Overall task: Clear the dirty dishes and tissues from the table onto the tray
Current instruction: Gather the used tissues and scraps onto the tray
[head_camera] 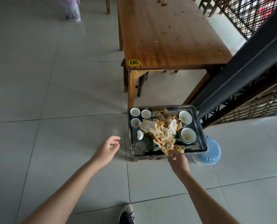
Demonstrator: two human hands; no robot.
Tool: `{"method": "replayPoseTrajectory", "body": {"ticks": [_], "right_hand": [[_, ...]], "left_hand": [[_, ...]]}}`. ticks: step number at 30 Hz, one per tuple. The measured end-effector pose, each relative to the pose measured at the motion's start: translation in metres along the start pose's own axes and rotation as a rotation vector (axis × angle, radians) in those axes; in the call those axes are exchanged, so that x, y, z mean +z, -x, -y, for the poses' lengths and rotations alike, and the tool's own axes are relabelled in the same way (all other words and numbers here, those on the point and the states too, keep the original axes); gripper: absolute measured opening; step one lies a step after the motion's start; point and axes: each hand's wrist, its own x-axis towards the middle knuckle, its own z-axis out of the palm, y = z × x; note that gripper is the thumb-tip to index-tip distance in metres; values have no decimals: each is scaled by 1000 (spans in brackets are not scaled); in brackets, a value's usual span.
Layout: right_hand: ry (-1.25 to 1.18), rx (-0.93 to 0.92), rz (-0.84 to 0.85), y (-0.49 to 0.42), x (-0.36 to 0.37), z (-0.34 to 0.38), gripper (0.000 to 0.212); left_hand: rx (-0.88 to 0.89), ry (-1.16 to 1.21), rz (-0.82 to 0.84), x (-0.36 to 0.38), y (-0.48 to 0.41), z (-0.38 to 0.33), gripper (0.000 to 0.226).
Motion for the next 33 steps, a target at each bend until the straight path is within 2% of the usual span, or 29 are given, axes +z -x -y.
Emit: {"method": "replayPoseTrajectory", "body": {"ticks": [5, 13, 17, 20, 27, 33], "right_hand": [[-46, -71, -20, -21, -42, 58, 29], [-30, -86, -61, -81, -88, 102, 28], [5, -77, 27, -116, -100, 126, 29], [75, -112, 70, -131, -101, 140, 38], [129, -150, 75, -150, -92, 177, 18], [55, -80, 3, -171, -63, 237, 26]], "left_hand": [[24, -29, -29, -30, -24, -49, 25], [11, -57, 21, -32, -70, -121, 27], [-6, -55, -15, -48, -97, -147, 27], [-37, -66, -14, -64, -116, -154, 27], [-47, -79, -8, -109, -161, -154, 27], [3, -90, 12, -180, -208, -143, 25]]}}
